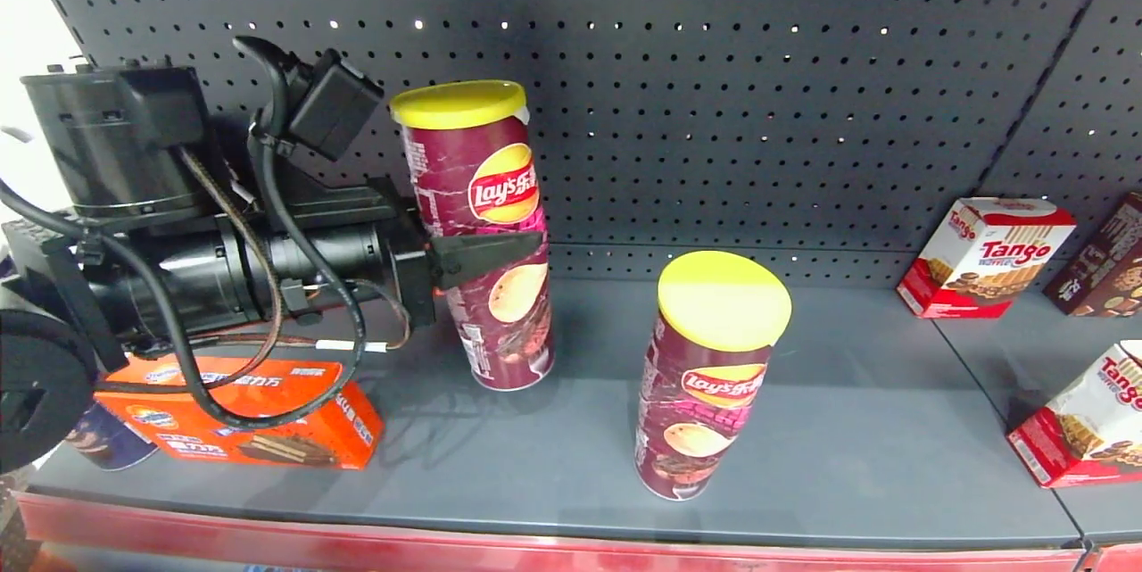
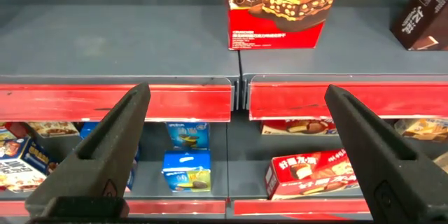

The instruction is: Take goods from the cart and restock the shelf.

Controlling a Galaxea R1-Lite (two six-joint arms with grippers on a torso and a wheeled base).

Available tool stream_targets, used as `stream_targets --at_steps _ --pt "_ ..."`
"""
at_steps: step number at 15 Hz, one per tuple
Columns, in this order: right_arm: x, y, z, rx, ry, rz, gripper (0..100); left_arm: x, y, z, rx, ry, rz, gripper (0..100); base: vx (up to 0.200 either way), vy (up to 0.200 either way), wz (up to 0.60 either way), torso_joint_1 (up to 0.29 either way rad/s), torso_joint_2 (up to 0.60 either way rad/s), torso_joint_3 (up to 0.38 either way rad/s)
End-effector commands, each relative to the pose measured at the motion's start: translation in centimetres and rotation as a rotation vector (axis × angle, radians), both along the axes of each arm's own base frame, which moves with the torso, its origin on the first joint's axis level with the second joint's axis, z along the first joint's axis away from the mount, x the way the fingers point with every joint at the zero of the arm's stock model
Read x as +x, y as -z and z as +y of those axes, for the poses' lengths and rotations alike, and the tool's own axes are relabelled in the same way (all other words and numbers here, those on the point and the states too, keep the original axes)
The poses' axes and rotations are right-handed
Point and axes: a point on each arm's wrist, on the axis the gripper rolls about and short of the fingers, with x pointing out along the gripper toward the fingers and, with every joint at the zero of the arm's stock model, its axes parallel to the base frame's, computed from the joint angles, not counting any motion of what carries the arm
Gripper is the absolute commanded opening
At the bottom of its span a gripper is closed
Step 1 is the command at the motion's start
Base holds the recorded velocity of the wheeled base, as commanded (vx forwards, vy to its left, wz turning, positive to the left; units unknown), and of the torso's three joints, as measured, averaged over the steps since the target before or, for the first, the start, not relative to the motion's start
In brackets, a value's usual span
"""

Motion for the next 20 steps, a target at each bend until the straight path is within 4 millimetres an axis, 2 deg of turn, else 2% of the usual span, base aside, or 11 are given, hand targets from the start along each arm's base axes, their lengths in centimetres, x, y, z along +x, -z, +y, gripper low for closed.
stream_targets --at_steps 1,4,6,10,15,18,20 --pt "0.0 0.0 0.0 0.000 0.000 -0.001 100 1.3 -0.1 -1.5 -0.001 0.031 -0.004 0 0.000 0.000 0.00 0.000 0.00 0.000" --pt "0.0 0.0 0.0 0.000 0.000 0.000 100 1.7 -0.7 -2.9 0.016 0.062 0.026 0 0.000 0.000 0.00 0.000 0.00 0.000" --pt "0.0 0.0 0.0 0.000 0.000 0.000 100 2.8 -0.4 -3.6 0.029 0.068 0.006 0 0.000 0.000 0.00 0.000 0.00 0.000" --pt "0.0 0.0 0.0 0.000 0.000 0.000 100 5.4 1.0 -5.0 0.066 0.129 -0.018 0 0.000 0.000 0.00 0.000 0.00 0.000" --pt "0.0 0.0 0.0 0.000 0.000 0.000 100 8.3 1.8 -6.4 0.057 0.181 -0.031 0 0.000 0.000 0.00 0.000 0.00 0.000" --pt "0.0 0.0 0.0 0.000 0.000 0.000 100 11.1 2.2 -7.7 0.058 0.204 -0.088 0 0.000 0.000 0.00 0.000 0.00 0.000" --pt "0.0 0.0 0.0 0.000 0.000 0.000 100 12.3 2.6 -8.4 0.055 0.207 -0.103 0 0.000 0.000 0.00 0.000 0.00 0.000"
